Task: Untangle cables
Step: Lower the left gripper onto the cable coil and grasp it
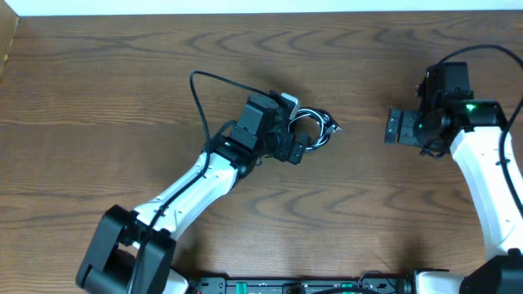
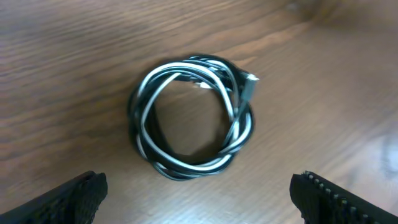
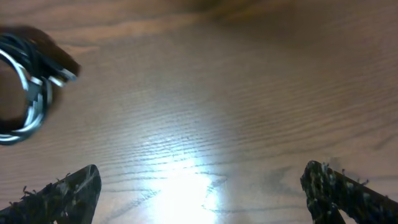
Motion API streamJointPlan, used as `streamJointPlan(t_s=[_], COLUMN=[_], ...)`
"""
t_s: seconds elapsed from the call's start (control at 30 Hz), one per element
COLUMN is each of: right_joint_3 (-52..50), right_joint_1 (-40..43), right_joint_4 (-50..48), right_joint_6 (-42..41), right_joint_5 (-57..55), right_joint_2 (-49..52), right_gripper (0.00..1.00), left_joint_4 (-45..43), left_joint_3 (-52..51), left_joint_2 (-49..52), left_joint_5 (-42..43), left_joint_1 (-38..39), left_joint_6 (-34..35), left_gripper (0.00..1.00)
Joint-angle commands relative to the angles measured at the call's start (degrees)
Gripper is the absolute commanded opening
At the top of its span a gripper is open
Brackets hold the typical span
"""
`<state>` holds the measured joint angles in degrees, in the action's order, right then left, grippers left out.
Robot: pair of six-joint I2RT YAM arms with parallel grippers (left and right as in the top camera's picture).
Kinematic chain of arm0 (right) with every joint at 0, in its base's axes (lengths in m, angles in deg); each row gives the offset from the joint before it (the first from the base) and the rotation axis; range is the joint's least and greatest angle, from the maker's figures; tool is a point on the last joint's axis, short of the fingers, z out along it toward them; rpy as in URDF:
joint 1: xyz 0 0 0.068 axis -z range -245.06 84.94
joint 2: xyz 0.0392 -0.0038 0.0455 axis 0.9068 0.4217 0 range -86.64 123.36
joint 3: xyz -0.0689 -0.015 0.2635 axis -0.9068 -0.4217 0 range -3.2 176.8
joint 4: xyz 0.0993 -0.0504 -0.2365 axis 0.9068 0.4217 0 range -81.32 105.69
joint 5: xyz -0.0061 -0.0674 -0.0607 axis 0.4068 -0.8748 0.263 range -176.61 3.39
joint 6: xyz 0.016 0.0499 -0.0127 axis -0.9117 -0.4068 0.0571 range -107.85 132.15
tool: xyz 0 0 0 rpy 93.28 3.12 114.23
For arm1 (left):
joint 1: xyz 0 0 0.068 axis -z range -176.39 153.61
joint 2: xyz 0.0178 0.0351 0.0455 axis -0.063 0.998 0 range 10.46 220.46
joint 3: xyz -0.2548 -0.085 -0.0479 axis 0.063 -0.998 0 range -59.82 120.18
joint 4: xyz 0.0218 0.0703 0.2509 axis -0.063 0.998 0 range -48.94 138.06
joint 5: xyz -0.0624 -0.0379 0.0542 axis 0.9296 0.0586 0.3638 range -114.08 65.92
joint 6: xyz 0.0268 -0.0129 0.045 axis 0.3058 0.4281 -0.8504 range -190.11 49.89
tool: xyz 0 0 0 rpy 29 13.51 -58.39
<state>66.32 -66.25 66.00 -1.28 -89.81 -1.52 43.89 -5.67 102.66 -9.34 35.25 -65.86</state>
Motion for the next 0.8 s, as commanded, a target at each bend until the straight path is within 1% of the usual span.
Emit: streamJointPlan(t_s=[0.0,0.27,0.33,0.5,0.67,0.77], right_joint_3=[-1.9,-2.8,-2.8,-2.8,-2.8,-2.8], right_joint_1=[0.2,0.0,0.0,0.0,0.0,0.0], right_joint_4=[-0.7,-1.0,-1.0,-0.9,-0.9,-0.9], right_joint_6=[-1.4,-1.3,-1.3,-1.3,-1.3,-1.3], right_joint_5=[-0.9,-0.7,-0.7,0.7,2.3,2.3], right_joint_2=[0.4,0.4,0.4,0.4,0.4,0.4], right_gripper=[0.99,0.99,0.99,0.99,0.99,0.99], left_joint_4=[-1.3,-8.1,-10.5,-15.0,-16.7,-17.1], left_joint_3=[1.4,1.4,1.4,1.4,1.4,1.4], left_joint_2=[2.1,7.8,9.2,12.2,14.5,15.8], left_joint_5=[-5.5,-4.9,-4.9,-5.0,-9.5,-9.9], left_joint_1=[0.3,0.3,0.5,0.6,0.6,0.6], left_joint_6=[-0.7,-1.4,-1.4,-1.4,-1.4,-1.6], left_gripper=[0.99,0.98,0.93,0.92,0.90,0.88])
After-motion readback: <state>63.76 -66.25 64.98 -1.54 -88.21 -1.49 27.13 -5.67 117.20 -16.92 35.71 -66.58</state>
